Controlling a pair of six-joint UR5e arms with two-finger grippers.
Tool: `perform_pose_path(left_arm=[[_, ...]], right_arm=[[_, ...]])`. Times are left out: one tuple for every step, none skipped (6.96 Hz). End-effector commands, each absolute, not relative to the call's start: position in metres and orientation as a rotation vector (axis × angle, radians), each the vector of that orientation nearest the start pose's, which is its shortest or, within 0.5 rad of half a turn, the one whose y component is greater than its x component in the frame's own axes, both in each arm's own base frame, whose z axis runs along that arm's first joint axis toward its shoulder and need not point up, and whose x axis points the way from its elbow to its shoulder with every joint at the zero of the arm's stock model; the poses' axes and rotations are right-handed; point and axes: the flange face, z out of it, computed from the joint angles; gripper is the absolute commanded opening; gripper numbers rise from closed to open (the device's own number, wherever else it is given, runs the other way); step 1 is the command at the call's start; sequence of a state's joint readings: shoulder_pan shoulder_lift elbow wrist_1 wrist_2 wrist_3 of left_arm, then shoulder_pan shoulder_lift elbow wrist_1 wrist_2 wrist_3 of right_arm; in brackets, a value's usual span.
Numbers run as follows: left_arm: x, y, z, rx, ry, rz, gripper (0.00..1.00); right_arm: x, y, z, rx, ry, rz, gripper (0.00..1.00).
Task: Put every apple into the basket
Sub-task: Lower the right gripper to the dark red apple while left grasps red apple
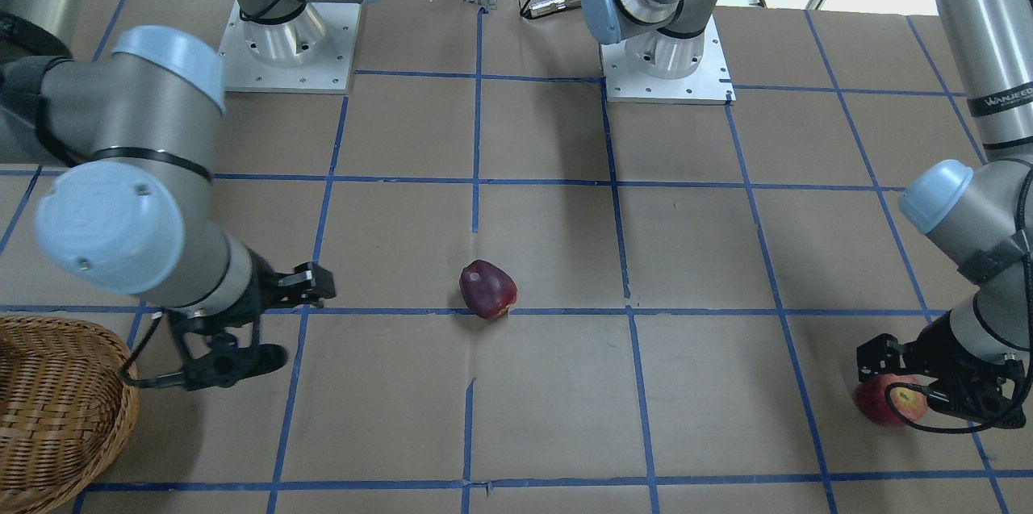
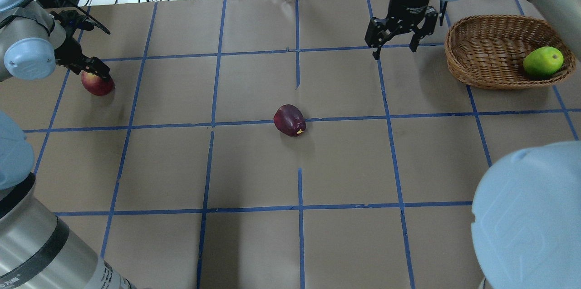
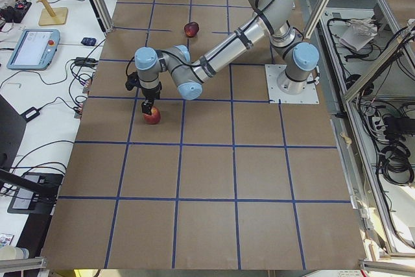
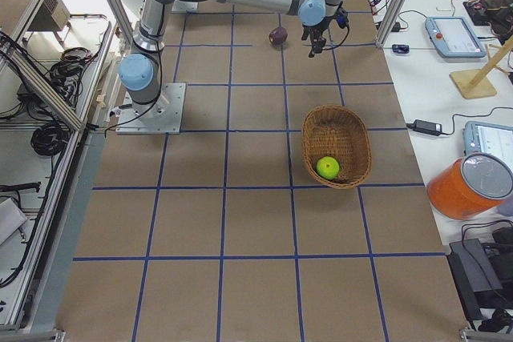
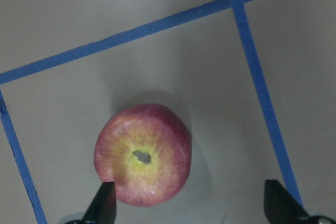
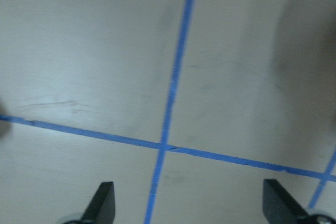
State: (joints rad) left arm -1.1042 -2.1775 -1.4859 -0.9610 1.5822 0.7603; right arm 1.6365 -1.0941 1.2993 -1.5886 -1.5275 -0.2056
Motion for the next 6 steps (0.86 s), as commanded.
perform_pose_path(left_arm=[[0.199,-0.682,0.208,0.455,3.056,-0.078,1.00],[0.201,-0.685,0.198,0.456,3.060,-0.062,1.00],[0.204,-0.691,0.192,0.451,3.059,-0.057,1.00],[0.206,-0.694,0.185,0.452,3.065,-0.049,1.00],[0.206,-0.694,0.179,0.452,3.069,-0.041,0.88],[0.206,-0.695,0.181,0.449,3.066,-0.044,0.64]], right_arm=[[0.283,-0.614,0.323,-0.591,2.944,0.307,1.00],[0.317,-0.598,0.310,-0.669,2.915,0.279,1.00],[0.345,-0.579,0.284,-0.733,2.904,0.246,1.00],[0.351,-0.566,0.259,-0.738,2.904,0.195,1.00],[0.357,-0.558,0.244,-0.676,2.895,0.138,1.00],[0.363,-0.554,0.231,-0.673,2.884,0.114,1.00]])
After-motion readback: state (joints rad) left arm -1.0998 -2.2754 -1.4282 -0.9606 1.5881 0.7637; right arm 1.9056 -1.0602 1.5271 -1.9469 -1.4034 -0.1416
